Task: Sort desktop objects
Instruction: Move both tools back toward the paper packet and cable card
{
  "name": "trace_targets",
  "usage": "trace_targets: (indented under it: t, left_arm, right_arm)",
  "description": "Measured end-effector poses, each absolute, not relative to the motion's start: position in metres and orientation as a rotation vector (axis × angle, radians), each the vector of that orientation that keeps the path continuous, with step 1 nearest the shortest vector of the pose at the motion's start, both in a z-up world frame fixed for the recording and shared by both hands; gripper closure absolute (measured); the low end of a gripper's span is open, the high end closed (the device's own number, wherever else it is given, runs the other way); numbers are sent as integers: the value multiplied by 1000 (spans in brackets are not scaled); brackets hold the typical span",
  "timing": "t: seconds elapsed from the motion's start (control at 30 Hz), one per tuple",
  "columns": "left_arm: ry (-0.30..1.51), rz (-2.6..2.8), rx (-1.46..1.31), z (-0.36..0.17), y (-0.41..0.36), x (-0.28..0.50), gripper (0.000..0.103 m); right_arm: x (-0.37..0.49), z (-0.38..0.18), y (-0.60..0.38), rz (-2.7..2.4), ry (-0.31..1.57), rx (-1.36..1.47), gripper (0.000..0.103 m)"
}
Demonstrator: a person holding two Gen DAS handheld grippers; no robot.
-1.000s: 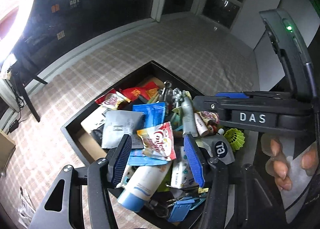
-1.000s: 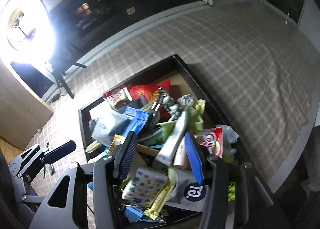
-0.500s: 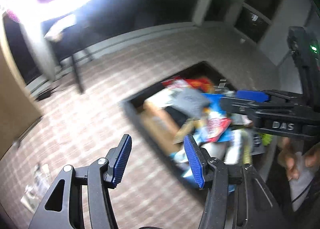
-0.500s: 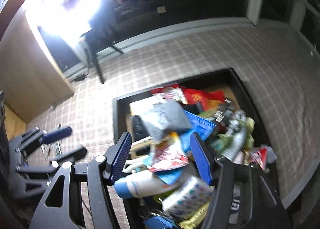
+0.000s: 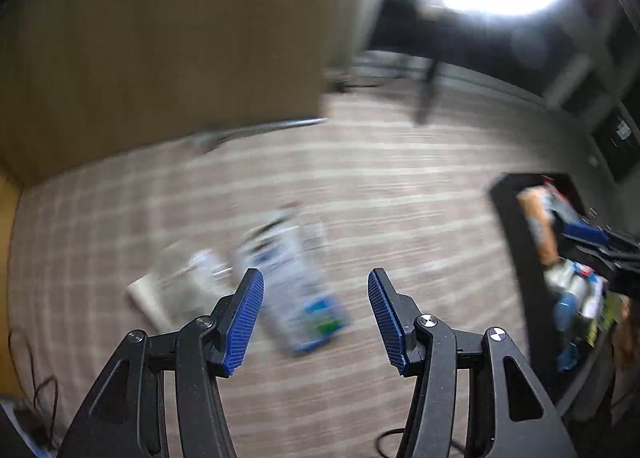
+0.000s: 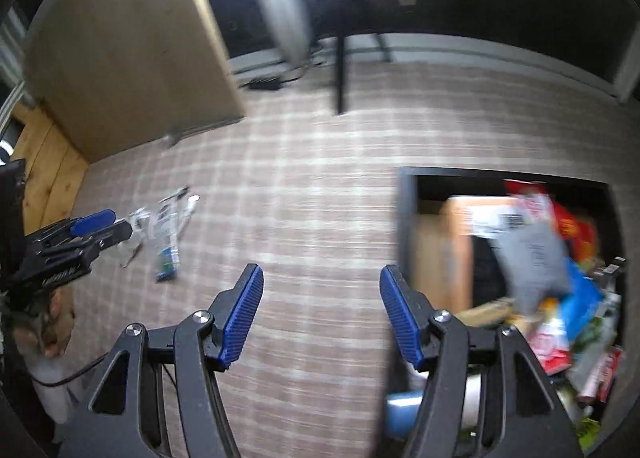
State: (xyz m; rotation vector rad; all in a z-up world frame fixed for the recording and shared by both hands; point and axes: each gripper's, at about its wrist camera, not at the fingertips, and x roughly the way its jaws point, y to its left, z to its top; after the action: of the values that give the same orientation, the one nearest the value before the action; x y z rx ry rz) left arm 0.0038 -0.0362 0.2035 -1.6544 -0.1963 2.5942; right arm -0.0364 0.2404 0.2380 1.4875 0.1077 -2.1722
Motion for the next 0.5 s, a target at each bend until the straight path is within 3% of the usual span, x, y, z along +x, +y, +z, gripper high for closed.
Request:
trace_targets:
  t: [0.23,0.5]
  left_arm:
    - [-408,2668,-1797,174,-124,26,51]
    - [-599,2610,-1858,151,-146,31,48]
  right_arm:
    - [-22,214,170,-2017,137,1480,43]
    - [-14,188,108,-1897,152,1508,43]
